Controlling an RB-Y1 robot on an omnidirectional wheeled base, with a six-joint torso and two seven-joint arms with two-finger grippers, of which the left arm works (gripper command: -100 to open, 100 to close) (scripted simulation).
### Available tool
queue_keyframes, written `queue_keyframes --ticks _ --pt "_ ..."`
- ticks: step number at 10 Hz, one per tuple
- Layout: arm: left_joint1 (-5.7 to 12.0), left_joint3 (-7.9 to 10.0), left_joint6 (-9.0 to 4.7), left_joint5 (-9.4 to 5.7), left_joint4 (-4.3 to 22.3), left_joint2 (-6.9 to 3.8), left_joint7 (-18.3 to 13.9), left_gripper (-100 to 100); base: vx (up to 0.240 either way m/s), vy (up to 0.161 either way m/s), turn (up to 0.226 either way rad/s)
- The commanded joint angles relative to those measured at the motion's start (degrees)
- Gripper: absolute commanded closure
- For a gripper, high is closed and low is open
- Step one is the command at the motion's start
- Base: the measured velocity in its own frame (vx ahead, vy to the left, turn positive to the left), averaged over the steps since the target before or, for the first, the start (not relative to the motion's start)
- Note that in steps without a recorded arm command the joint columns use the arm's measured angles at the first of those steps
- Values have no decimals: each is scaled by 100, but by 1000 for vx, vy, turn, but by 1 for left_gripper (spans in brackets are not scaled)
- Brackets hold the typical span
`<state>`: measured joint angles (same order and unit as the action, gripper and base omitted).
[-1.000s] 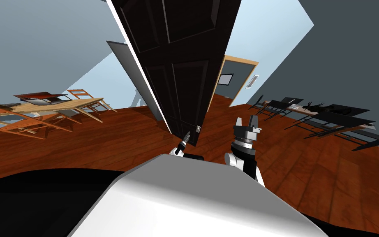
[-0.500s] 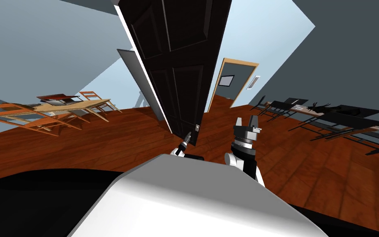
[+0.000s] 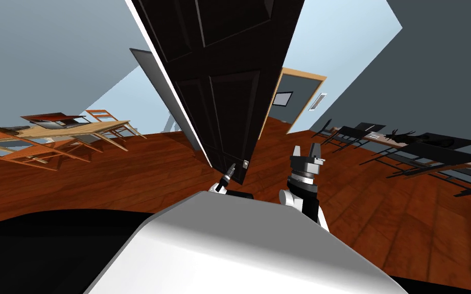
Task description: Push the door open
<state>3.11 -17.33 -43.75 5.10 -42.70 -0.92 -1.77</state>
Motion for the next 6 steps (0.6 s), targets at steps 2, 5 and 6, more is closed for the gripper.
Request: queue_keyframes --ticks 2,5,6 --pt "12 17 33 -10 -16 23 21 -100 133 -137 -15" --pt "48 45 42 -26 7 285 41 -100 121 -179 -21" --pt "35 40 23 -21 8 228 49 -100 37 -69 39"
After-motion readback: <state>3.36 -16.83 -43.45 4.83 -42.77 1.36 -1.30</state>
